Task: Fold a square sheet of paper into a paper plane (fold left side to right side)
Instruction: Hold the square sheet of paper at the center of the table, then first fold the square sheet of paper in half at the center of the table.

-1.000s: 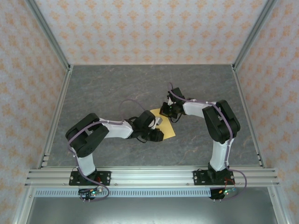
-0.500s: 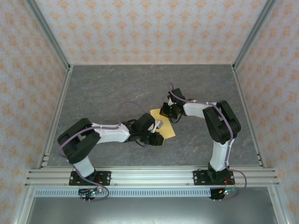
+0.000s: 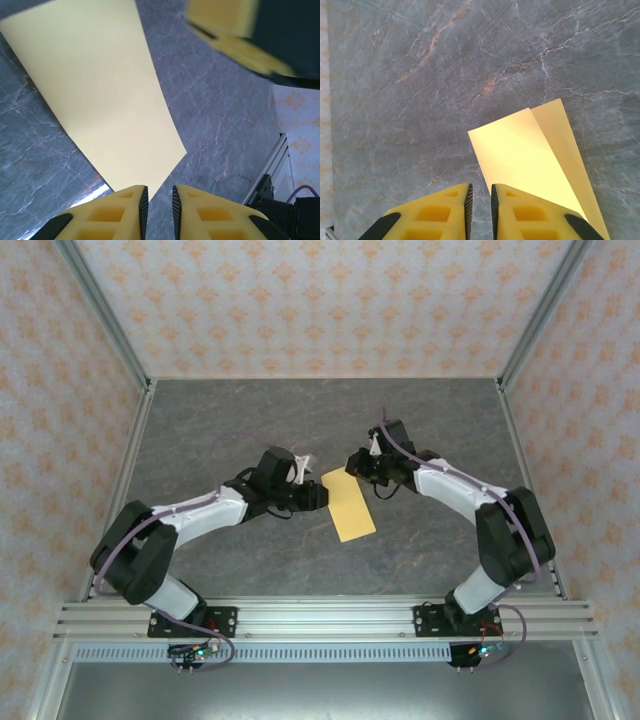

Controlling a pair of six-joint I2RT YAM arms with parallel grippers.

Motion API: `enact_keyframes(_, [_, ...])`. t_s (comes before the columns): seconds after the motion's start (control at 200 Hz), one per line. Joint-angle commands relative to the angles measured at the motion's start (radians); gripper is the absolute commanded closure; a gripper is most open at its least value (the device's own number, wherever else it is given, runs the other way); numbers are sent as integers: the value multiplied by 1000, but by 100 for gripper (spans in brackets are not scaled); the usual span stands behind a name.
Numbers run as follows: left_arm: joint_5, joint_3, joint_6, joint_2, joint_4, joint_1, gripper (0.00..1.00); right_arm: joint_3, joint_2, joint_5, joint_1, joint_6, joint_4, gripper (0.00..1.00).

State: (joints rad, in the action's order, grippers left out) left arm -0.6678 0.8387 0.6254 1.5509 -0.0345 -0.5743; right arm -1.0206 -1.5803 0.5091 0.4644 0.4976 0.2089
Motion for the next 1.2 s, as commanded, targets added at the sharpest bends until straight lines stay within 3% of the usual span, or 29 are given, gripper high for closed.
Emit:
enact_keyframes(0.0, [-46,60,27,92,-40,-7,78,29,34,-24,7,-54,138,81])
enact_keyframes(0.24, [-55,177,17,264,-49,-24,80,148,79,47,67,-20,149,91])
enact_keyframes(0.816, [30,260,-64,394,53,-23,81,190,-70,-65,93,-31,264,93])
enact_keyframes(1.196, [113,279,-118,436,103,7,81,196,-108,-67,103,-26,262,93])
